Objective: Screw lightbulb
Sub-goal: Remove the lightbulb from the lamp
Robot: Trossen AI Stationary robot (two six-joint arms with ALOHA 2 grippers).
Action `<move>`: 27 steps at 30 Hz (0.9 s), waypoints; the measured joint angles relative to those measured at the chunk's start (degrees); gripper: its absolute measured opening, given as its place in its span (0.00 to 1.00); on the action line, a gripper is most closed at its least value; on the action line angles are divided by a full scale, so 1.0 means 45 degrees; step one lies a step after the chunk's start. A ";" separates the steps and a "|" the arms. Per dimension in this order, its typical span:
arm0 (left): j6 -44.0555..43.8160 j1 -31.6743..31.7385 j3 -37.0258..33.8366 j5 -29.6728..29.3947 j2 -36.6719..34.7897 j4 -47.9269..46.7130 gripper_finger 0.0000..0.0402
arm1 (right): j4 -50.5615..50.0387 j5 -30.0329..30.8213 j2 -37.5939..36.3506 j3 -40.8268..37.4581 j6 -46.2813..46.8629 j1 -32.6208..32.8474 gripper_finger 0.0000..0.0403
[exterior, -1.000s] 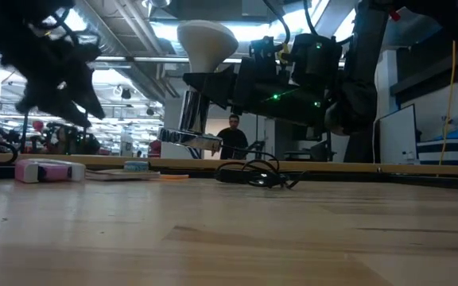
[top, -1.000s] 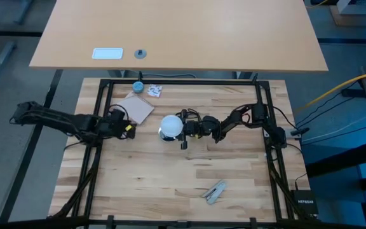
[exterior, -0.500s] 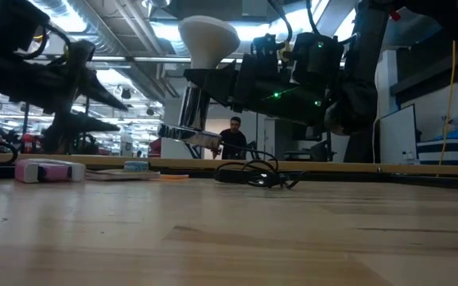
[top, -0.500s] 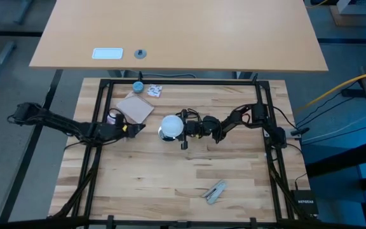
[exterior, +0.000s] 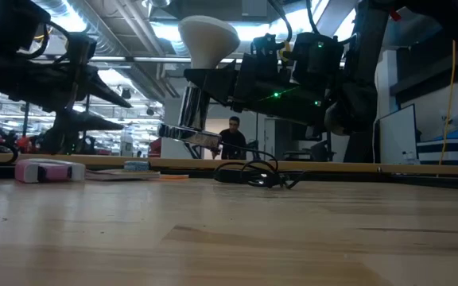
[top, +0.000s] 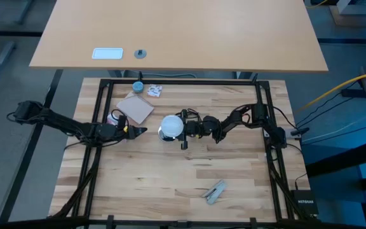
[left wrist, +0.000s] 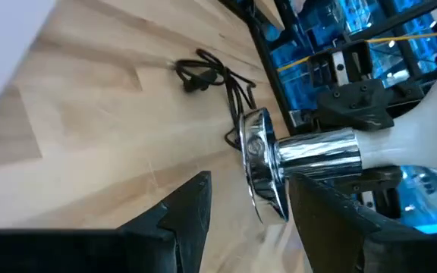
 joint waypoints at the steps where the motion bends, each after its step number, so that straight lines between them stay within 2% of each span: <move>1: -0.0195 -0.0046 0.0000 0.0002 0.0199 0.0271 0.42 | 0.0000 0.0000 0.0000 0.0000 0.0000 0.0000 0.41; 5: -0.0217 -0.0223 0.0224 -0.0015 0.1135 0.1505 0.42 | -0.0003 0.0000 0.0000 0.0003 0.0000 0.0000 0.41; 10: 0.0975 -0.0256 0.0706 -0.0531 0.2399 0.1405 0.42 | -0.0005 0.0000 0.0000 0.0005 0.0000 0.0000 0.41; 13: 0.0409 -0.0251 0.0790 -0.0546 0.3062 0.1433 0.42 | -0.0005 0.0000 0.0000 0.0010 0.0000 0.0000 0.41; 19: -0.1271 -0.0247 0.0787 0.0482 0.4083 0.2074 0.42 | 0.0000 0.0000 0.0000 0.0015 0.0000 0.0000 0.41; 23: -0.1315 -0.0248 0.1038 0.0783 0.4730 0.3120 0.42 | -0.0009 0.0000 0.0005 0.0154 0.0000 0.0000 0.41; 27: -0.1320 -0.0251 0.1347 0.1207 0.5477 0.3125 0.42 | -0.0001 -0.0400 0.0005 0.0611 0.0000 0.0000 0.41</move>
